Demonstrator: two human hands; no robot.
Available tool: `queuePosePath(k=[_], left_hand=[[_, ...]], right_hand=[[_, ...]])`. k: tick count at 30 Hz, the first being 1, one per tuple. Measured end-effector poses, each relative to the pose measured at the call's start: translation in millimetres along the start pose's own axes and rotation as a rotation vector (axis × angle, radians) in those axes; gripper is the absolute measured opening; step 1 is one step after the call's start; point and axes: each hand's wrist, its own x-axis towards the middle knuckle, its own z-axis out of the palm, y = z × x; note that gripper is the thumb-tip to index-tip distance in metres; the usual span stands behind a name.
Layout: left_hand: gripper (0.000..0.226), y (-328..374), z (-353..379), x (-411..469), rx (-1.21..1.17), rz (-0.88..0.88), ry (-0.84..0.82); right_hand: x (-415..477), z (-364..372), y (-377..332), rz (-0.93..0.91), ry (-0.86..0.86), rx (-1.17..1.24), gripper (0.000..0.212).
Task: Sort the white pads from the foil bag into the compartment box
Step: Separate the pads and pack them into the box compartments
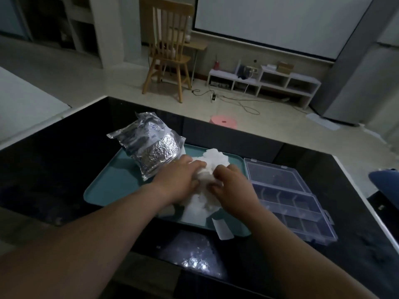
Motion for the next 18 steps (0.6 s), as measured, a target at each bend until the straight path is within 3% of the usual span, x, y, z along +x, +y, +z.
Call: queuePosePath(k=[3, 8, 14, 18], left_hand=[[0.065, -6.9, -6.7, 1.0, -0.068, -0.012, 0.038], [0.062, -8.6, -18.5, -10.6, -0.143, -0.010, 0.108], [0.041, 29.3, -39.7, -30.6, -0.438, 0.042, 0.378], [0.036, 55.3, -26.7, -40.2, -0.402, 0.184, 0.220]], right_hand=[[7.0, -11.9, 1.9, 0.055, -0.024, 0.108, 0.019], [-2.1, -33.1, 9.8, 0.238, -0.027, 0.628, 0.009], [-10.5, -37.2, 3.6, 0.304, -0.104, 0.883, 0.014], [-18.9, -43.6, -8.5, 0.302, -0.122, 1.000, 0.016]])
